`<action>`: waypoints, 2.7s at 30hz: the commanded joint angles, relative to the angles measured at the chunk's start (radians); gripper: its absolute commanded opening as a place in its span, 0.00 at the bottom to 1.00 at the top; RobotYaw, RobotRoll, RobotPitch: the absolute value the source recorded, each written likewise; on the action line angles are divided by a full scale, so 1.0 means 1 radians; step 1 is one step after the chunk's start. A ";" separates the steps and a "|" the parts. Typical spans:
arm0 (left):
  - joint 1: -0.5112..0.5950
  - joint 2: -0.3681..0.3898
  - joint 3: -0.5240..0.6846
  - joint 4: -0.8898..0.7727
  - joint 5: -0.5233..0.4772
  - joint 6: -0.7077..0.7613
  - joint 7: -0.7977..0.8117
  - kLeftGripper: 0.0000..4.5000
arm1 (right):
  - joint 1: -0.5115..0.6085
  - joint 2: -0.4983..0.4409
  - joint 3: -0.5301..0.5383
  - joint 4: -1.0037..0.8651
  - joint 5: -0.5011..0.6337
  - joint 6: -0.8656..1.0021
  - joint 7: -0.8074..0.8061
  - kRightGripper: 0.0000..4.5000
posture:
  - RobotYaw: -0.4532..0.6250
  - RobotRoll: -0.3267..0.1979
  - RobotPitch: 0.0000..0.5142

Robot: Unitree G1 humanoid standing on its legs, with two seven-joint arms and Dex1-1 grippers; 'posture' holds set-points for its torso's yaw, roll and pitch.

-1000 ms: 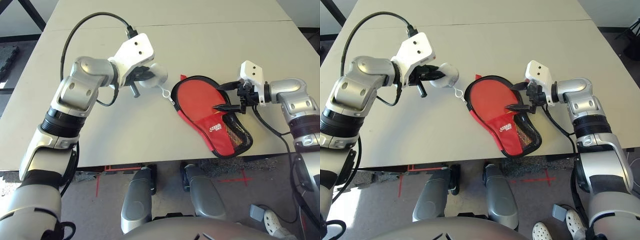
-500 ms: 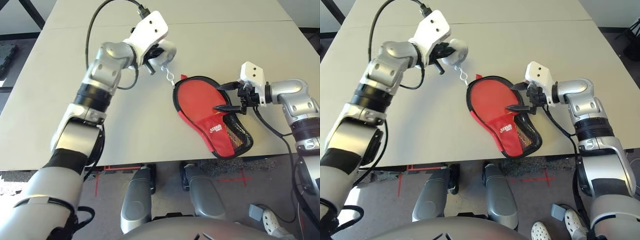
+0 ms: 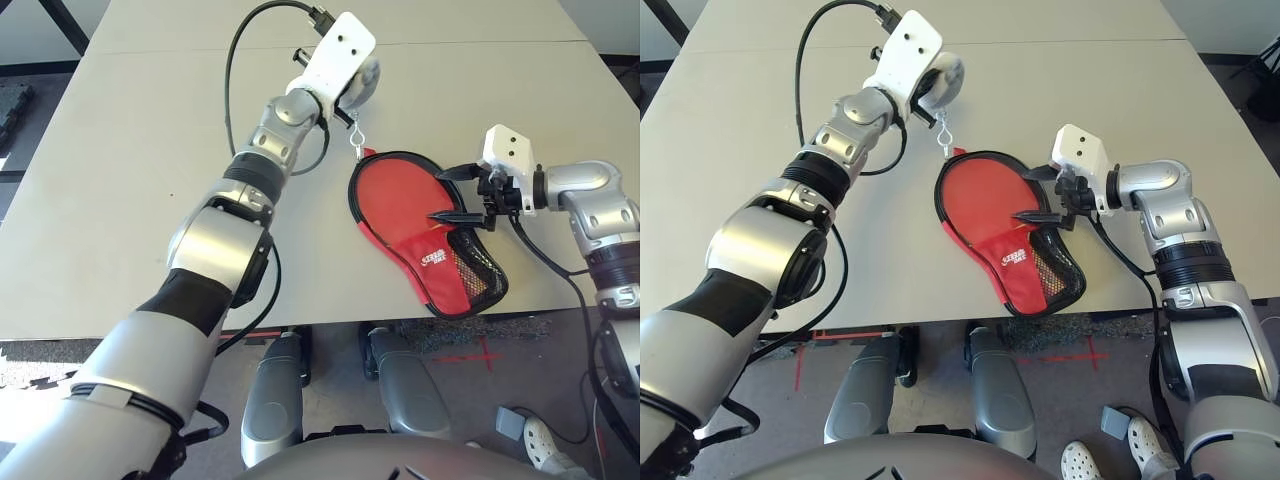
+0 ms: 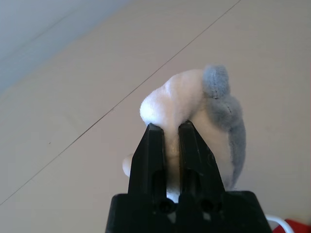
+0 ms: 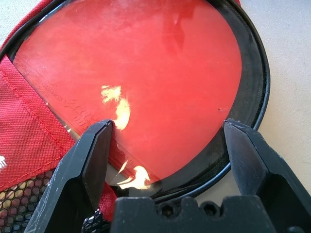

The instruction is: Store the ping-pong paddle in its case and zip it.

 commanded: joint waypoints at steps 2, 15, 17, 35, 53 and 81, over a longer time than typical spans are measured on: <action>-0.040 -0.070 0.014 0.007 0.008 -0.041 -0.059 0.01 | 0.096 0.013 0.087 0.034 -0.061 0.046 0.003 1.00 | 0.36 0.62 0.53; 0.005 -0.130 0.029 -0.018 0.006 -0.003 -0.281 0.64 | 0.132 0.010 0.074 -0.004 -0.051 0.067 -0.020 1.00 | 0.35 0.62 0.52; 0.003 -0.114 0.032 -0.019 0.009 -0.002 -0.279 0.83 | 0.132 0.011 0.075 -0.004 -0.049 0.068 -0.024 1.00 | 0.35 0.62 0.52; 0.182 0.145 0.042 -0.349 -0.053 0.111 -0.554 0.99 | 0.127 0.023 0.067 0.011 -0.047 0.060 -0.059 1.00 | 0.36 0.62 0.49; 0.667 0.262 -0.161 -1.284 -0.174 0.627 -0.759 0.99 | 0.102 0.024 0.064 0.044 -0.047 0.051 -0.086 1.00 | 0.37 0.62 0.48; 0.820 0.168 -0.300 -1.093 -0.083 0.665 -0.559 0.99 | -0.326 0.013 -0.084 0.360 0.019 -0.033 -0.164 1.00 | 0.36 0.62 0.46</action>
